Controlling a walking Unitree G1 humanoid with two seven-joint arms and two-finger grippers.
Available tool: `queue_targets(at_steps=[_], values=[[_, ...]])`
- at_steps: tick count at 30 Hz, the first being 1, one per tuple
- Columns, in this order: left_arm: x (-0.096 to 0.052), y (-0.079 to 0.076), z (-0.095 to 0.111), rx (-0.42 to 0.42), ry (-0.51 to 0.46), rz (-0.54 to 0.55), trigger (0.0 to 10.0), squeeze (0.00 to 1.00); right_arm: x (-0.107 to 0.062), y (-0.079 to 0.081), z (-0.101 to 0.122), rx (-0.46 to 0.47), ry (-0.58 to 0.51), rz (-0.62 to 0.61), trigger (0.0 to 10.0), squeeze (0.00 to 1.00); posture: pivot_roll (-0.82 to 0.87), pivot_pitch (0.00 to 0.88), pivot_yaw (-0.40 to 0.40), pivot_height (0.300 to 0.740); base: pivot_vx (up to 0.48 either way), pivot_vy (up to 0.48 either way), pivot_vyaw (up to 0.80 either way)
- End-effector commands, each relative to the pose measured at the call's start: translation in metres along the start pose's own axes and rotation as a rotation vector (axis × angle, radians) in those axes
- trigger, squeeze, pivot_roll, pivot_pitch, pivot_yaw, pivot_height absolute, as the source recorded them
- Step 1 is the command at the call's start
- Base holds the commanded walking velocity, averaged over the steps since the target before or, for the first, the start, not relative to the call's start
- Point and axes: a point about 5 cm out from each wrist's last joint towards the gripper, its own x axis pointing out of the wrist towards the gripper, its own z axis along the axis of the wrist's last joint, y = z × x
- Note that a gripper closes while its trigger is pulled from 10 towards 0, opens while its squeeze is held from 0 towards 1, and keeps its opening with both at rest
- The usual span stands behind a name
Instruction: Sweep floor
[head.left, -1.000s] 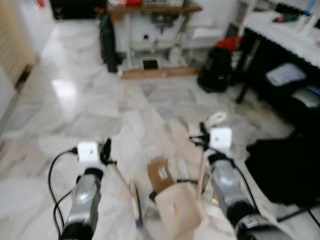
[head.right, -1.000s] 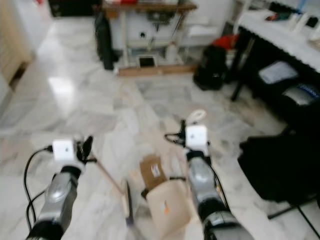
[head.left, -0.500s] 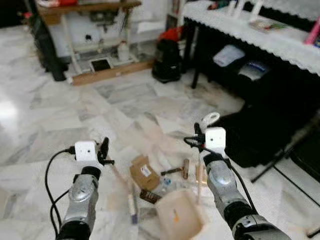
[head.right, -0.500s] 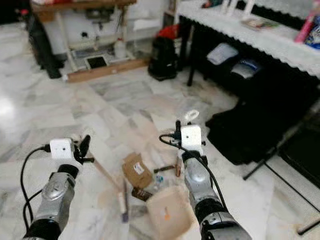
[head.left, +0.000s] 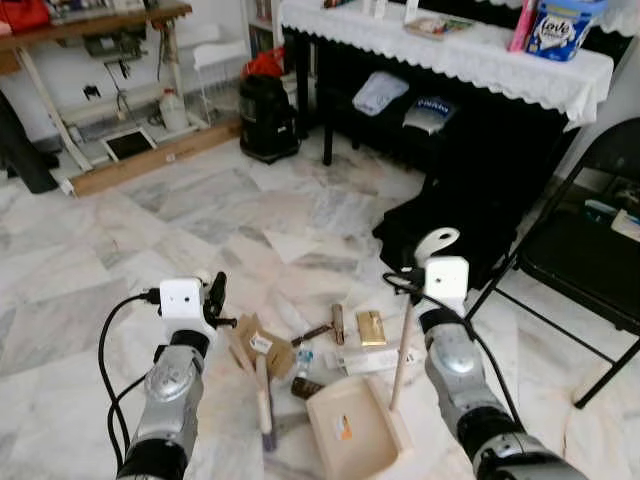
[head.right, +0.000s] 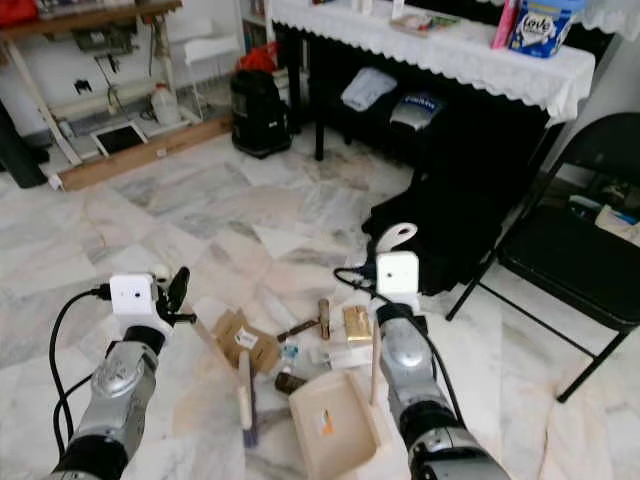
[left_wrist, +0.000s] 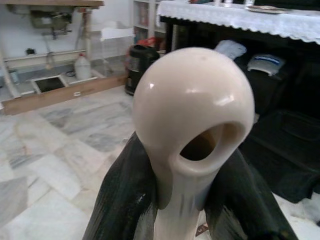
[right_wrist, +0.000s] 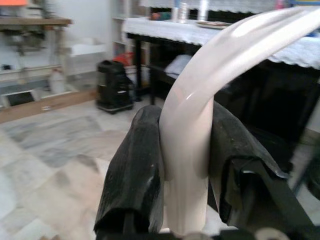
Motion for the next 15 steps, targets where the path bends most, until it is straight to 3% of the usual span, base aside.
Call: queue_targets(at_steps=[1,15], values=[[0.0034,0.0027,0.0084,0.015,-0.036,0.003,10.0,0.00,0.0062,0.0038,0.0129,0.010,-0.062,0.009,10.0,0.00,-0.03,0.000,0.019,0.740,0.000,0.000,0.00],[0.0043,0.0011,0.0082,0.022,-0.033,-0.013,10.0,0.00,0.0063,0.0039,0.0130,0.012,-0.062,0.003,10.0,0.00,-0.03,0.000,0.025,0.740,0.000,0.000,0.00]])
